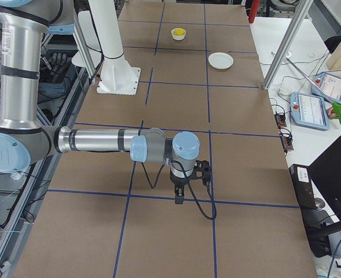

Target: Move lemon from plate to bowl

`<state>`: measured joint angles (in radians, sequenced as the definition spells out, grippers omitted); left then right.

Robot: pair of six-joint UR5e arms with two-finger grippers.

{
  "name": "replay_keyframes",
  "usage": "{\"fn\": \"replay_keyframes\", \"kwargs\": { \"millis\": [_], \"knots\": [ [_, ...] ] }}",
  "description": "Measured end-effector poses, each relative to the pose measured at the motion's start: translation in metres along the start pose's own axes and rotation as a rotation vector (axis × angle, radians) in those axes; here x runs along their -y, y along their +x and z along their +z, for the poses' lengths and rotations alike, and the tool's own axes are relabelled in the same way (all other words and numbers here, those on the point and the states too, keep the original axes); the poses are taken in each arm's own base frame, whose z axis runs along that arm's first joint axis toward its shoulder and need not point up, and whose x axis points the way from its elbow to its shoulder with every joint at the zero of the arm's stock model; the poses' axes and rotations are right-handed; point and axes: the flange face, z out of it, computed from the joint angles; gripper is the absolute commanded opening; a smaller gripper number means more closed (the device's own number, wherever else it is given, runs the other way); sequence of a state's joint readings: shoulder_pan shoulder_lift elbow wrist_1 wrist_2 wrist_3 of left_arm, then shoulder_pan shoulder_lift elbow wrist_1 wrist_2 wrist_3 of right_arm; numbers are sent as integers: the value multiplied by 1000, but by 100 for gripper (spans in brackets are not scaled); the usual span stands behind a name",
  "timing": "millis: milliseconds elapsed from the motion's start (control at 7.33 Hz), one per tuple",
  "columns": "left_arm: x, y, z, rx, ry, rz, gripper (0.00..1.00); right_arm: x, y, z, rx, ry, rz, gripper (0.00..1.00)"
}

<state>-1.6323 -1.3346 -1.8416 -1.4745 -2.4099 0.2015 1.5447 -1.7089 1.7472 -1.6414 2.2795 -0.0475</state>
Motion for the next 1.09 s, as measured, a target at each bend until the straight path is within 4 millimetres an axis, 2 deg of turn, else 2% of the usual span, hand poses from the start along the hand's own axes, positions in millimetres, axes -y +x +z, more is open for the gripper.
{"fn": "replay_keyframes", "kwargs": {
  "millis": [1091],
  "knots": [
    [-2, -4, -6, 4, 17, -10, 100, 0, 0, 0, 0, 0, 0, 100]
  ]
}}
